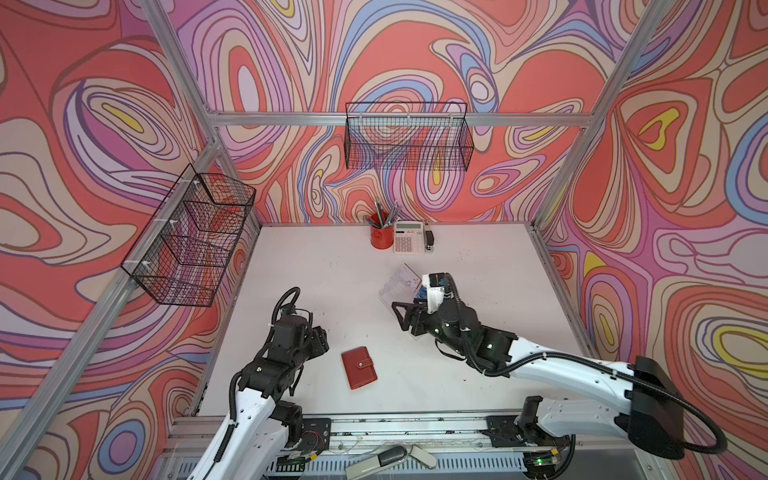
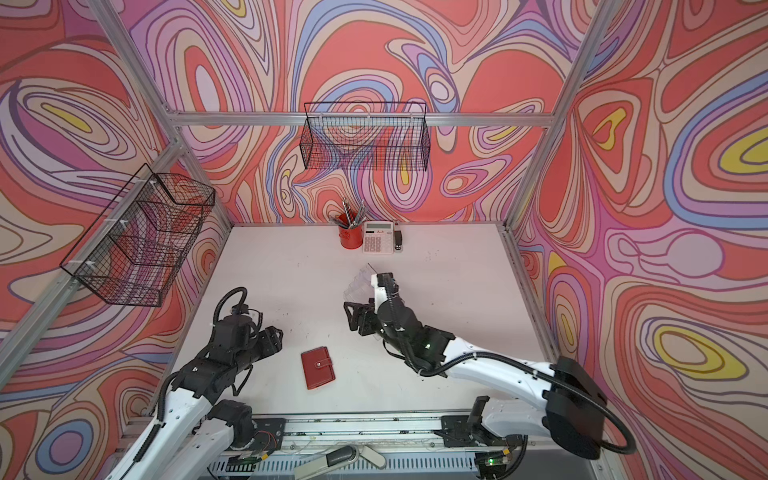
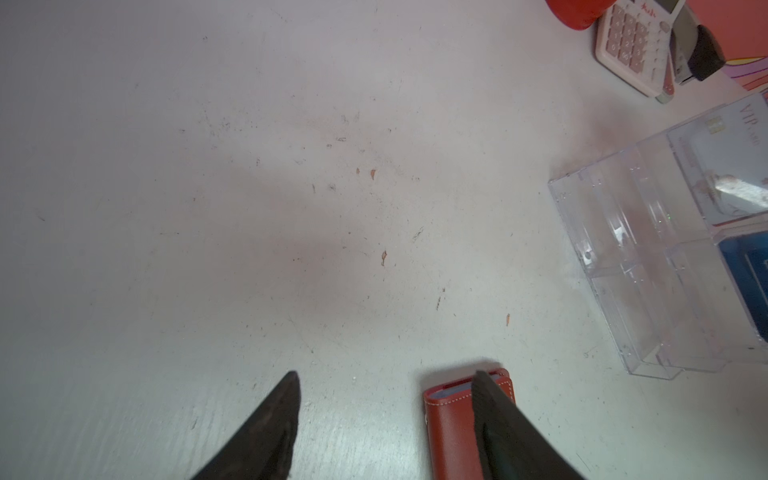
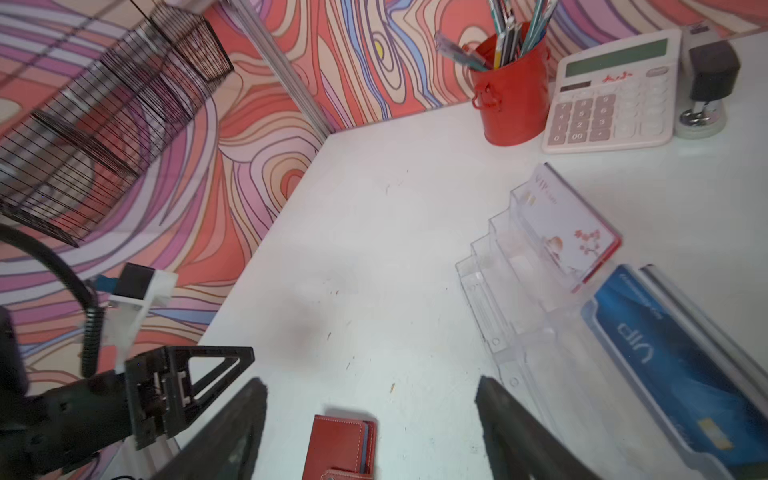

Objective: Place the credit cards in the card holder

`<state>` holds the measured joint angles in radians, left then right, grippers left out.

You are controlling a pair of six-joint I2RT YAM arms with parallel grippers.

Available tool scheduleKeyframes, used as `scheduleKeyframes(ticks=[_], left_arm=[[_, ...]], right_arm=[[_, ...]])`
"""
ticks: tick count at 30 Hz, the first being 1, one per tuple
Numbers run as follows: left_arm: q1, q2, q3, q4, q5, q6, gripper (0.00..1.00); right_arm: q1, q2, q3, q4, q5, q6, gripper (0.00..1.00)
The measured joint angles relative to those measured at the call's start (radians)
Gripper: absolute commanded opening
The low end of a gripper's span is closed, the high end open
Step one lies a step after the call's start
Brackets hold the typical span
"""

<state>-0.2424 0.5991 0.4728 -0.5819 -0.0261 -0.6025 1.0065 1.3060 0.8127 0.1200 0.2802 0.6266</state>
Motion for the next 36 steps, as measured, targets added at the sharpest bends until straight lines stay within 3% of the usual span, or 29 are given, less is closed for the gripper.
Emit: scheduleKeyframes(ticks=[4, 9, 12, 18, 26, 29, 36], left_arm=[[0.0, -0.058, -0.01, -0.006, -0.001, -0.001, 0.67], [0.0, -0.101, -0.017, -0.014, 0.001, -0.002, 0.69], [0.0, -0.119, -0.019, -0.027, 0.033, -0.034, 0.6], [-0.001, -0.168, -0.199, 0.101, 0.248, -0.225, 0.54], [-0.008, -0.223, -0.223, 0.057, 0.292, -0.347, 0.45], [-0.008, -0.253, -0.246, 0.054, 0.307, -0.371, 0.39], [-0.02, -0.279, -0.302, 0.048, 0.338, -0.409, 0.36]], right_arm=[[0.043, 0.188, 0.111, -0.016, 0.036, 0.005, 0.79], [0.046, 0.312, 0.174, -0.039, 0.004, 0.047, 0.76], [0.054, 0.334, 0.159, -0.056, -0.031, 0.08, 0.74], [0.071, 0.333, 0.021, -0.002, -0.155, 0.153, 0.68], [0.124, 0.373, -0.023, 0.113, -0.264, 0.214, 0.61], [0.127, 0.41, -0.034, 0.147, -0.276, 0.241, 0.6], [0.127, 0.477, -0.053, 0.211, -0.285, 0.3, 0.58]])
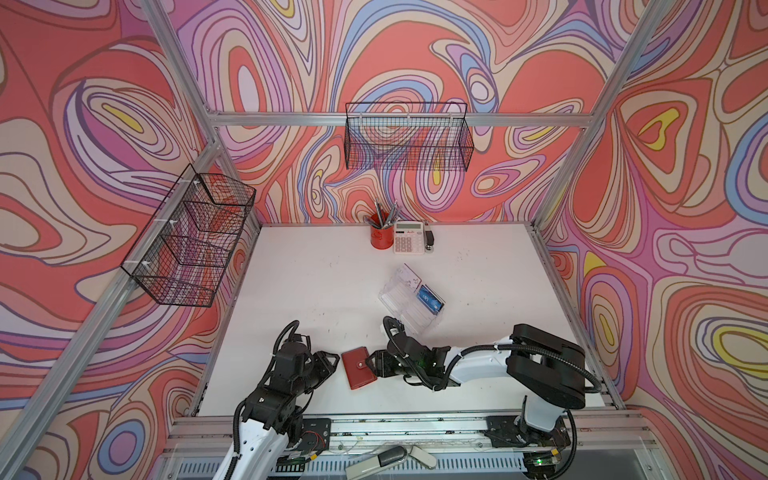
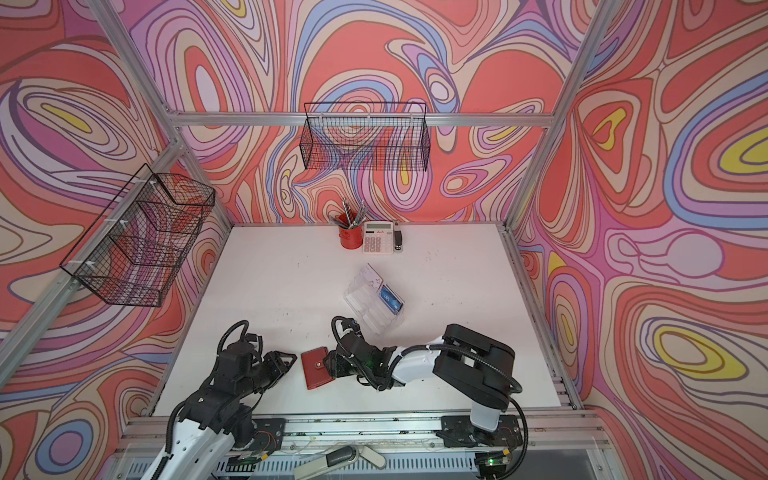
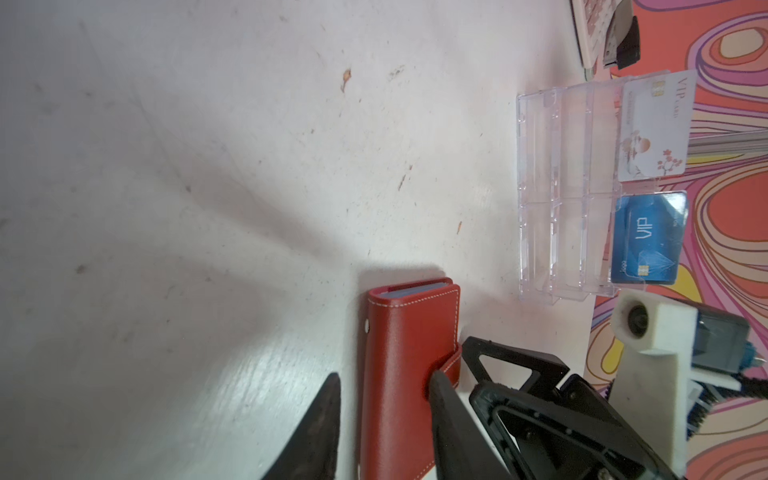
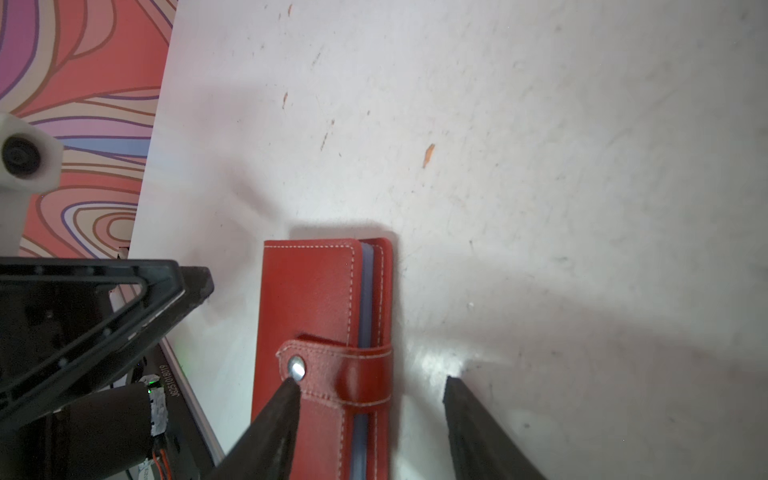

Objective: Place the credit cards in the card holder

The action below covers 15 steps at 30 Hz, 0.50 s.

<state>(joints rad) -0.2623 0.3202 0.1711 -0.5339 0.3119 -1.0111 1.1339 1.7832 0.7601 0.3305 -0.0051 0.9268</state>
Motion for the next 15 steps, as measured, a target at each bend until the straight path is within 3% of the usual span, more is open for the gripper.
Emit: scheduleKeyframes(ticks=[8, 15], left_arm=[[-0.04, 0.052, -0.02, 0.079, 0.011, -0.032, 0.34], [-0.171, 0.214, -0.05, 0.231, -0.033, -0.066, 0.25]], right_arm=[[0.0, 0.026, -0.005, 0.068, -0.003, 0.041, 0.52], [0.001, 0.026, -0.026, 0.102, -0.003, 0.064, 0.49]])
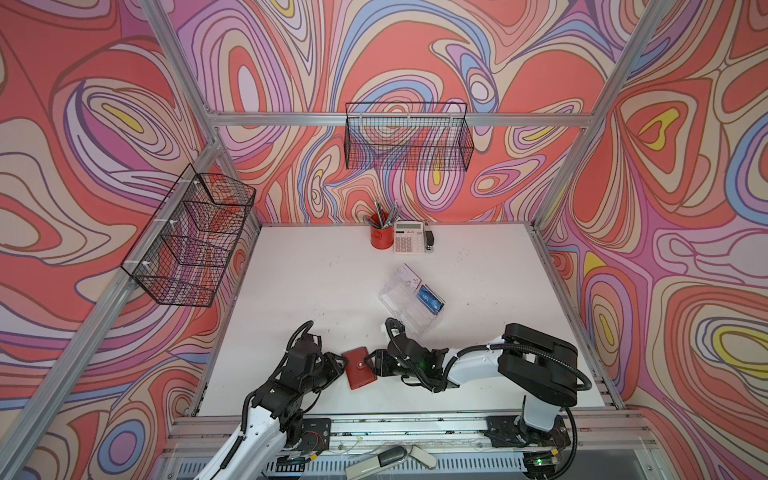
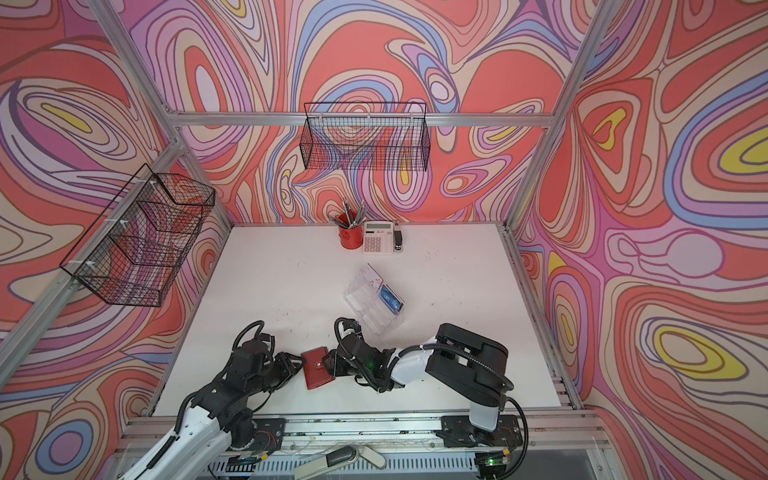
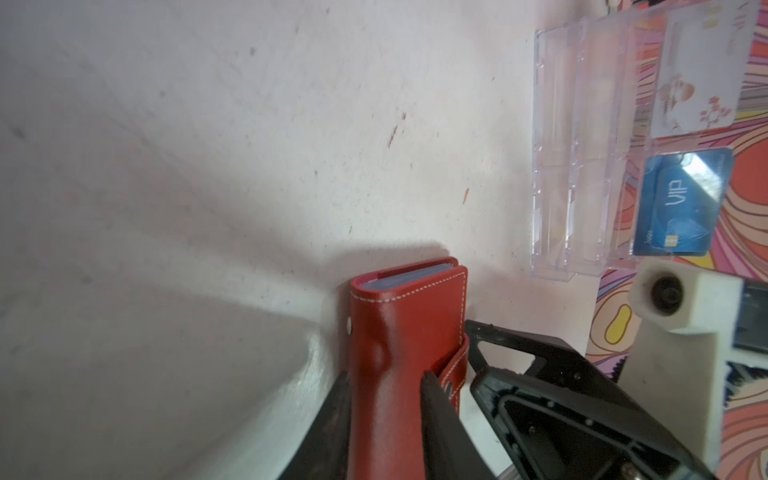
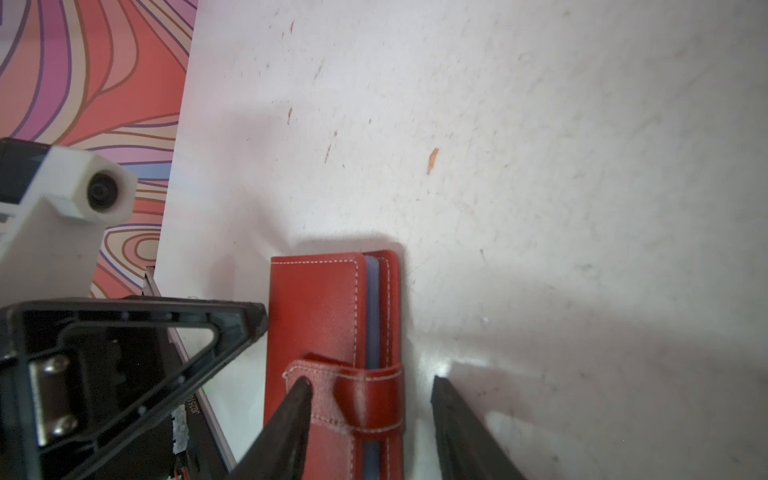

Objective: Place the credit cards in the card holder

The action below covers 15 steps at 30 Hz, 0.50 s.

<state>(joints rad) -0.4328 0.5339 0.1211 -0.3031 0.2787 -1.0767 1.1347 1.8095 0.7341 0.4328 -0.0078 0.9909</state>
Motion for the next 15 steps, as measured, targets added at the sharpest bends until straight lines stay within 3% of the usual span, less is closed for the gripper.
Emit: scheduleKeyframes(ticks=[5, 15], left_arm=[[-0.119, 0.183, -0.004, 0.163, -0.056, -0.027, 0.18], [-0.222, 0.469, 0.068, 0.377, -0.135, -0.042, 0.1]], right_arm=[[0.002, 0.0, -0.016, 0.026, 0.003, 0.014, 0.47], [-0.001, -0.007, -0.041, 0.054, 0.047, 0.025, 0.44]])
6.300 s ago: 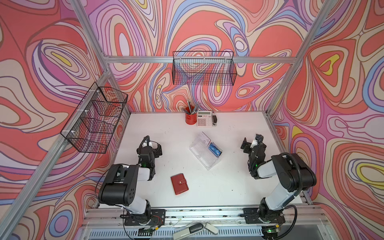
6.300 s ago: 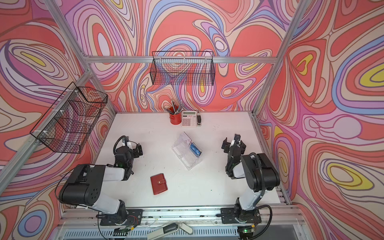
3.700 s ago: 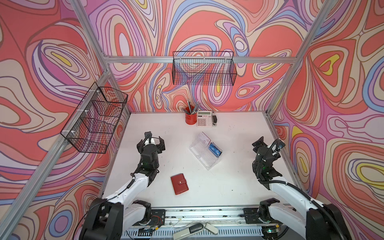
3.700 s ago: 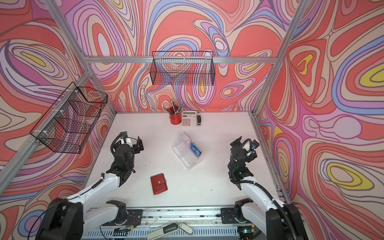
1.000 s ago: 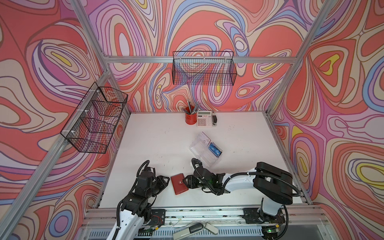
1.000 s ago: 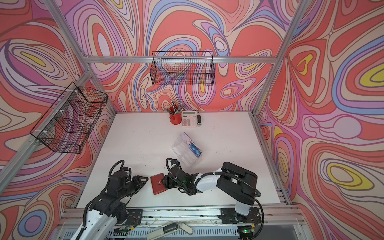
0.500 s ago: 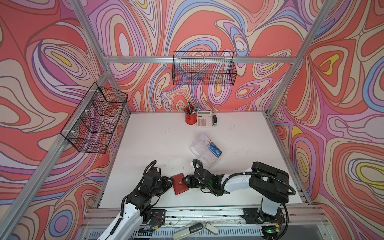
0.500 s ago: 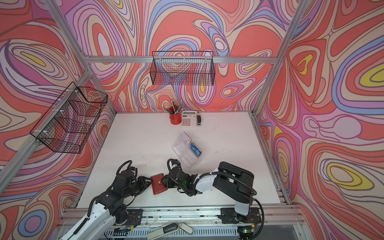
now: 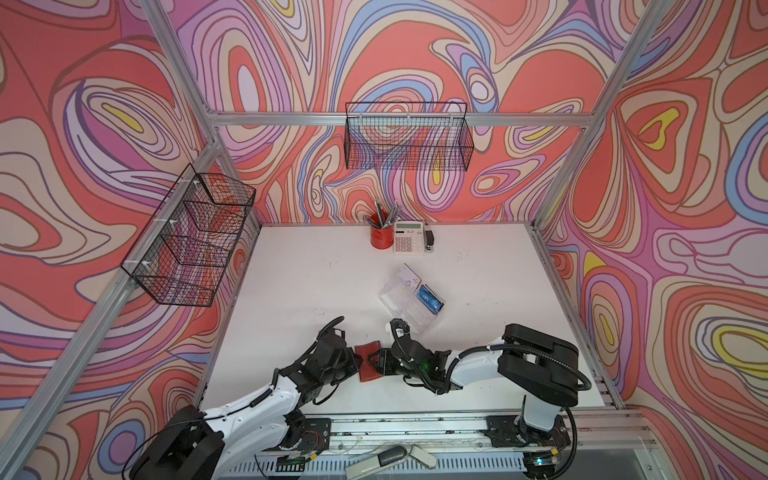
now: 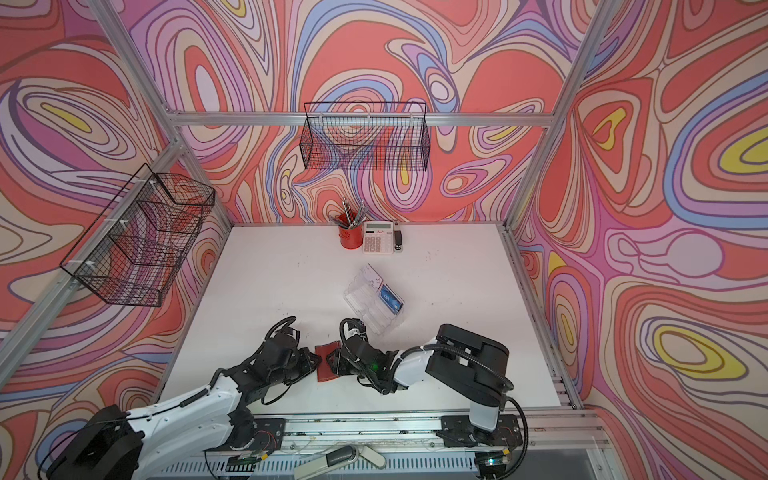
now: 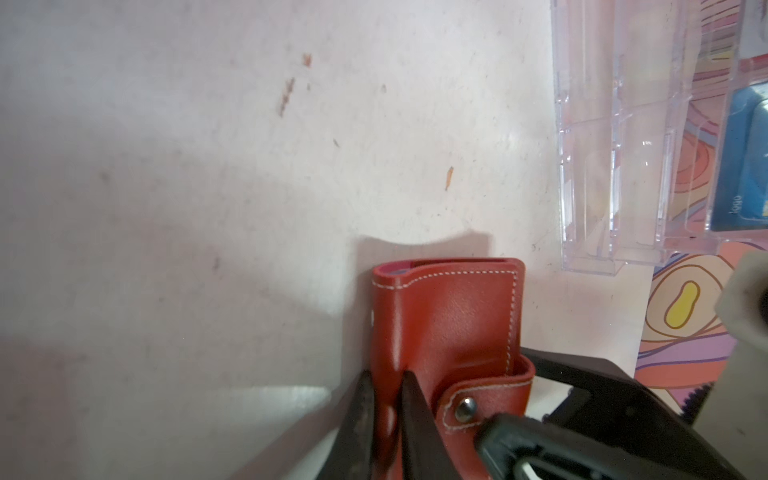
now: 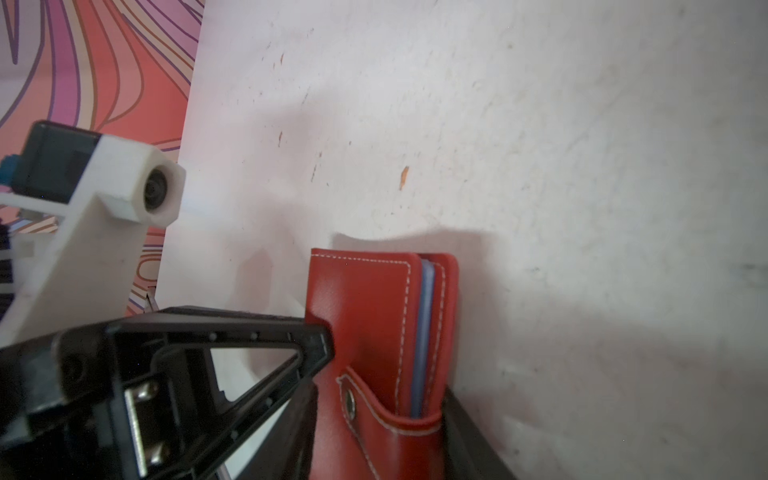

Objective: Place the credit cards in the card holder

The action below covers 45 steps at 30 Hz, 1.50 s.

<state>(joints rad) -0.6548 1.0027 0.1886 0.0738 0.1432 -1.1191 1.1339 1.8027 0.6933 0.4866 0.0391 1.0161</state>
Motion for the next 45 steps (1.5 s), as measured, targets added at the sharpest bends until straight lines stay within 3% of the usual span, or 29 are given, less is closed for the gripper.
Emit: scheduleKeyframes(ticks=[4, 8, 11, 15, 18, 23, 24, 27, 31, 34, 39, 45], left_arm=[[-0.012, 0.049, 0.01, 0.05, 0.0, -0.001, 0.11], [-0.018, 0.04, 0.01, 0.05, -0.005, -0.001, 0.17], [-0.021, 0.006, 0.01, 0.016, -0.013, 0.0, 0.3], [-0.023, -0.105, 0.02, -0.069, -0.038, 0.013, 0.51], [-0.026, -0.195, 0.077, -0.154, -0.088, 0.034, 0.75], [-0.026, -0.34, 0.212, -0.246, -0.258, 0.035, 0.91], [-0.026, -0.378, 0.234, -0.261, -0.31, 0.012, 0.91], [-0.025, -0.497, 0.232, -0.269, -0.396, -0.037, 0.73], [-0.025, -0.686, 0.156, -0.22, -0.406, 0.014, 0.76], [-0.025, -0.732, 0.137, -0.224, -0.375, 0.092, 0.73], [-0.025, -0.608, 0.204, -0.202, -0.237, 0.219, 0.59], [-0.027, -0.4, 0.185, 0.017, -0.018, 0.256, 0.53]], right_arm=[[0.0, 0.0, -0.006, 0.0, 0.008, 0.004, 0.34], [0.0, -0.001, -0.01, -0.012, 0.018, 0.013, 0.17], [0.005, -0.008, -0.009, -0.004, 0.011, 0.015, 0.06], [0.006, -0.042, -0.007, -0.025, 0.009, 0.016, 0.0], [0.006, -0.105, 0.018, -0.105, 0.021, 0.0, 0.0], [-0.006, -0.259, 0.119, -0.196, 0.062, -0.058, 0.0], [-0.02, -0.305, 0.132, -0.192, 0.062, -0.069, 0.0], [-0.112, -0.436, 0.124, -0.148, 0.018, -0.083, 0.0], [-0.276, -0.526, 0.082, -0.107, -0.042, -0.089, 0.0], [-0.356, -0.511, 0.081, -0.108, -0.115, -0.106, 0.0], [-0.392, -0.379, 0.095, -0.001, -0.294, -0.092, 0.0], [-0.391, -0.169, 0.098, 0.3, -0.552, 0.035, 0.0]])
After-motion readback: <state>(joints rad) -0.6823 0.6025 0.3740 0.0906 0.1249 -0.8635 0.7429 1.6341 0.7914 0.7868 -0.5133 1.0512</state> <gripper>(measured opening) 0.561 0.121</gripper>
